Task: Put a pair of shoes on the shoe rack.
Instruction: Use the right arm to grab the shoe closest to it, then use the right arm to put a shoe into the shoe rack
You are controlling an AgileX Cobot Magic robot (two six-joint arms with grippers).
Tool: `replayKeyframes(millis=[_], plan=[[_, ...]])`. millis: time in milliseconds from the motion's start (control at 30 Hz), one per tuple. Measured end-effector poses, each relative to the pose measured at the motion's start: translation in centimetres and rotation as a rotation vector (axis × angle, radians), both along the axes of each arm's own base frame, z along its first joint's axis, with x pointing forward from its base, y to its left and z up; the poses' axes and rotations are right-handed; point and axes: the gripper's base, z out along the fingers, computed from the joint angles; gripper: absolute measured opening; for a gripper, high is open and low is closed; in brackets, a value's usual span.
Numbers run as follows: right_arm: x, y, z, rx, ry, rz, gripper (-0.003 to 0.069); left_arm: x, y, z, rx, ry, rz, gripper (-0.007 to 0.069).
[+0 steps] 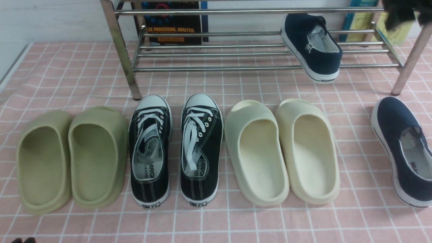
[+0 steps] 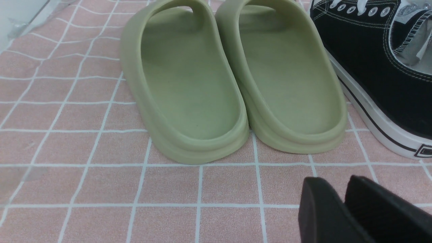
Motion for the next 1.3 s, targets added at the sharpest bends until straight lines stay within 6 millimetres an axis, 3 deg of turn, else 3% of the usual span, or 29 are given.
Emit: replayKeyframes(millis=[100,167,200,267,333,367,400,500,533,600,700,933,1000,1167,1300], plan=[[-2.6,-0.7,-5.7,0.007,0.195,-0.044,0.0467,0.0,0.0,0.0,0.0,0.0,0.0,0.0159],[-3.5,-0.8,-7.2,0.007,0.226,-0.046,0.0461,0.0,0.0,0.0,0.0,0.0,0.0,0.016],[-5.1,-0.8,-9.6,0.006,0.271,-0.049,0.0456,0.0,0.0,0.0,0.0,0.0,0.0,0.0161],[-6.0,-0.8,-10.9,0.006,0.282,-0.05,0.0451,0.0,0.0,0.0,0.0,0.0,0.0,0.0162],[-7.4,-0.9,-13.8,-0.001,0.294,-0.05,0.0431,0.0,0.0,0.0,0.0,0.0,0.0,0.0165],[-7.5,-0.9,-14.0,-0.001,0.295,-0.05,0.0429,0.0,0.0,0.0,0.0,0.0,0.0,0.0165],[-8.2,-1.0,-15.9,0.001,0.302,-0.053,0.0402,0.0,0.0,0.0,0.0,0.0,0.0,0.0167],[-9.0,-1.0,-17.8,0.002,0.303,-0.054,0.0321,0.0,0.0,0.0,0.0,0.0,0.0,0.0167],[-9.1,-1.0,-17.9,0.002,0.303,-0.054,0.0312,0.0,0.0,0.0,0.0,0.0,0.0,0.0167],[-9.1,-1.0,-18.1,-0.001,0.285,-0.047,0.016,0.0,0.0,0.0,0.0,0.0,0.0,0.0167],[-9.1,-0.9,-17.9,-0.013,0.276,-0.02,0.0023,0.0,0.0,0.0,0.0,0.0,0.0,0.017],[-8.6,-0.7,-14.3,-0.032,0.249,0.024,0.0015,0.0,0.0,0.0,0.0,0.0,0.0,0.017],[-8.1,0.1,-12.2,-0.054,0.215,0.093,0.0015,0.0,0.0,0.0,0.0,0.0,0.0,0.0174],[-5.6,1.1,-9.4,-0.098,0.084,0.19,0.0015,0.0,0.0,0.0,0.0,0.0,0.0,0.018],[-2.6,1.3,-8.7,-0.123,0.045,0.208,0.0015,0.0,0.0,0.0,0.0,0.0,0.0,0.0179]])
